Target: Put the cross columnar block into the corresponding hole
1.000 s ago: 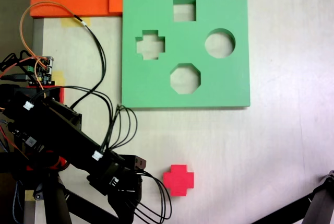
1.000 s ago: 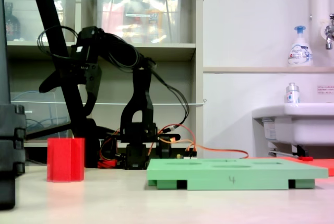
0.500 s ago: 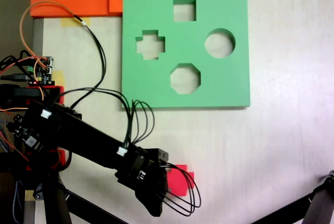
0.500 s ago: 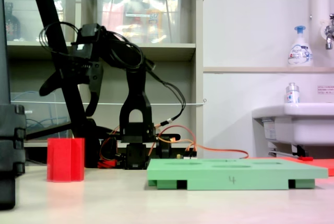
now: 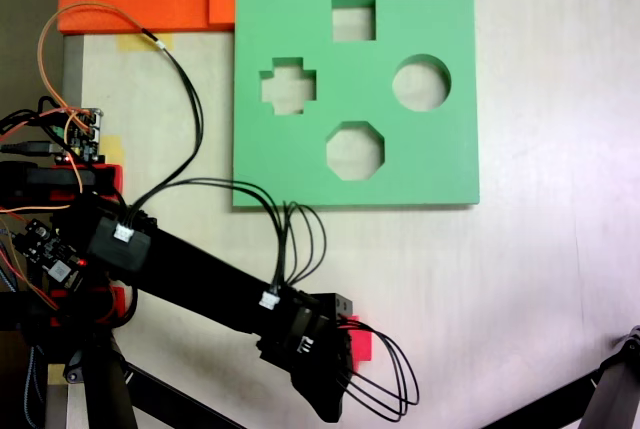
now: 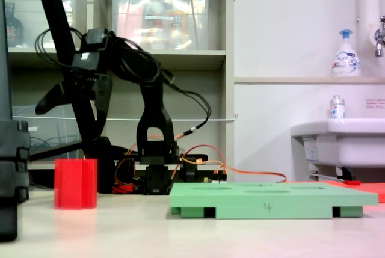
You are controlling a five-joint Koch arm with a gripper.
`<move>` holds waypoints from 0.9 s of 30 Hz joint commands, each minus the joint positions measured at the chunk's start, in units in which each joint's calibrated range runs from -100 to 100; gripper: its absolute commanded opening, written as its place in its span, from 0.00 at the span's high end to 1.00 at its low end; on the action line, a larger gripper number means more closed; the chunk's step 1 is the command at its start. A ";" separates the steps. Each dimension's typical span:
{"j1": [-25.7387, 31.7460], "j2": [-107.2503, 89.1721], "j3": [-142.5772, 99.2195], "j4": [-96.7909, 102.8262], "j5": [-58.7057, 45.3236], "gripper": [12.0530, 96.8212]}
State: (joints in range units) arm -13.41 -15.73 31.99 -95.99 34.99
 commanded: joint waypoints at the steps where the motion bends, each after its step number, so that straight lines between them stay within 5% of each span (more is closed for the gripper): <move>1: 0.15 0.65 4.40 -4.01 -0.10 0.26; 27: 3.13 8.19 6.09 -4.01 0.49 0.26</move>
State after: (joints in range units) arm -10.48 -7.52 35.13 -95.89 35.63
